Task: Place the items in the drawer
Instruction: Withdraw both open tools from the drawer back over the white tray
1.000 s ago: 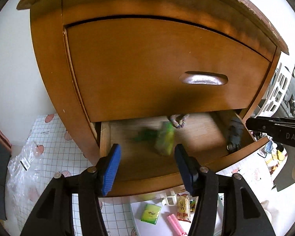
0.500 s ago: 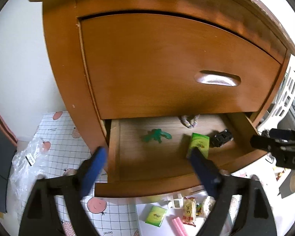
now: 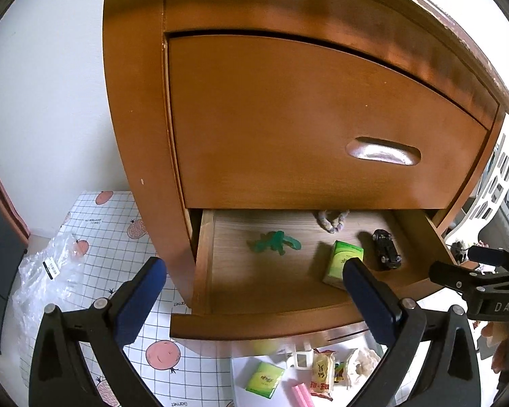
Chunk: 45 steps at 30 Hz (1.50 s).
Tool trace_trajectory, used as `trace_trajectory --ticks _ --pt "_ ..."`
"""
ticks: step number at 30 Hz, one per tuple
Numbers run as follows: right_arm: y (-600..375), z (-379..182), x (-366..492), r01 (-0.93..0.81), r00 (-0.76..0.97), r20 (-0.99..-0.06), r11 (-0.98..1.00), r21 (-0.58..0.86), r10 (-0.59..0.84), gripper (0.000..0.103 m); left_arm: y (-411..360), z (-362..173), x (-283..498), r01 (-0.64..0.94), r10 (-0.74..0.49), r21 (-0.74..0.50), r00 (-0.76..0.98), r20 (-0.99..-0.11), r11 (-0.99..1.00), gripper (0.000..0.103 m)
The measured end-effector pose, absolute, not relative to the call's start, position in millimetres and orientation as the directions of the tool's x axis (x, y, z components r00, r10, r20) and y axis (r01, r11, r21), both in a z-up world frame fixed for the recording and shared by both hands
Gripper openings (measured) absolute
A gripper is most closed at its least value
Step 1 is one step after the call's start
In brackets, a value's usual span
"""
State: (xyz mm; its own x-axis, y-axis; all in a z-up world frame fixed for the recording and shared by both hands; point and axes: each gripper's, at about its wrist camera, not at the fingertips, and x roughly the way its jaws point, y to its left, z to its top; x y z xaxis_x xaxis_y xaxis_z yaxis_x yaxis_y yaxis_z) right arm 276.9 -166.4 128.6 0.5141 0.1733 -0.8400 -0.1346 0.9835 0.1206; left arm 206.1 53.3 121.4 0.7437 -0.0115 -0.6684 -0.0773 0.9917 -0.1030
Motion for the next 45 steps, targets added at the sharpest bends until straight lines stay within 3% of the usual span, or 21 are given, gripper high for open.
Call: trace_trajectory --ticks 13,29,38,45 --pt "-169 127 265 -0.150 0.524 -0.832 0.981 0.120 0.182 0.103 44 123 189 -0.068 -0.020 -0.114 0.770 -0.638 0.991 0.103" --pt "-181 100 189 -0.239 0.506 -0.795 0.940 0.243 0.334 0.103 19 108 124 0.020 -0.102 -0.142 0.798 -0.594 0.990 0.103" --pt "-186 19 156 -0.172 0.383 -0.840 0.923 0.345 0.385 0.103 13 54 96 0.024 -0.146 -0.184 0.712 -0.687 0.983 0.103" --pt "-174 -37 145 -0.181 0.286 -0.902 0.943 0.280 0.323 0.103 10 -8 98 -0.007 -0.104 -0.136 0.598 -0.794 0.991 0.103"
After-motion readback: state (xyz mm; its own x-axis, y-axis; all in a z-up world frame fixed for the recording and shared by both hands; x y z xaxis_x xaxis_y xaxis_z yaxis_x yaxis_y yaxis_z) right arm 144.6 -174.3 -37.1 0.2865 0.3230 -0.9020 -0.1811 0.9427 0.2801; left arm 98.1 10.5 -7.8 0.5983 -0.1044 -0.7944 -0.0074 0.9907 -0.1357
